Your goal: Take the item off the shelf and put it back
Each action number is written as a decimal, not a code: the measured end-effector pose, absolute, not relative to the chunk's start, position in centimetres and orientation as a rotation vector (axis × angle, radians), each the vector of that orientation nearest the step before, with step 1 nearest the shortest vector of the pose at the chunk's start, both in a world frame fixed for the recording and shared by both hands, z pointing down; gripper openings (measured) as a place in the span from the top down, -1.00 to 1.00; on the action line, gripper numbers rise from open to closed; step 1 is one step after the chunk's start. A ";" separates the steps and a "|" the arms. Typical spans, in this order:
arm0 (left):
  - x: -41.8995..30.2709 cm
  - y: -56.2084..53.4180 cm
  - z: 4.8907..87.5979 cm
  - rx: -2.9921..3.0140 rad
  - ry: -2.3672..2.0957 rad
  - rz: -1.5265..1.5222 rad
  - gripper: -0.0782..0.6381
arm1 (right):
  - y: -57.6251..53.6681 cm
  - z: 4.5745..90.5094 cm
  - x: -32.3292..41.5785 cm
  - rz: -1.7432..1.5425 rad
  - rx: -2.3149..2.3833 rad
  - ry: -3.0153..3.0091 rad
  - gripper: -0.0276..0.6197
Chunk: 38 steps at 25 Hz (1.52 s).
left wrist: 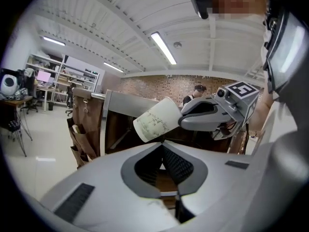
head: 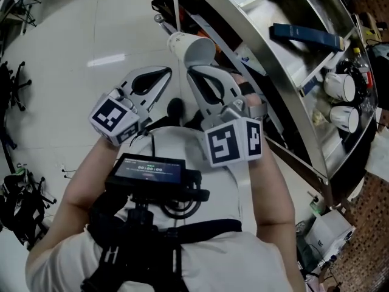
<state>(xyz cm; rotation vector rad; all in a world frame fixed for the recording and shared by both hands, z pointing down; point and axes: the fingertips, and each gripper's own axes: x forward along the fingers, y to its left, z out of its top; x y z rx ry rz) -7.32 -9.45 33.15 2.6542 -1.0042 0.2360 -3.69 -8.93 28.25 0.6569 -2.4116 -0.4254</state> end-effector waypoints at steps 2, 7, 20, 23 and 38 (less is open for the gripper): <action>-7.8 -9.6 31.3 2.658 -1.031 0.220 0.78 | -9.0 26.2 -4.3 -0.418 0.661 -2.462 0.86; -9.4 -10.3 26.6 2.679 -1.117 0.177 0.78 | -9.9 21.0 -5.1 -0.404 0.721 -2.604 0.86; -8.5 -9.8 23.5 2.755 -1.096 0.075 0.78 | -10.5 21.8 -3.6 -0.246 0.805 -2.665 0.86; -7.4 -9.4 23.3 2.756 -1.050 0.082 0.78 | -10.2 21.8 -3.4 -0.240 0.812 -2.684 0.86; -5.0 -9.0 22.7 2.789 -1.011 0.045 0.75 | -9.8 22.0 -1.3 -0.214 0.847 -2.691 0.86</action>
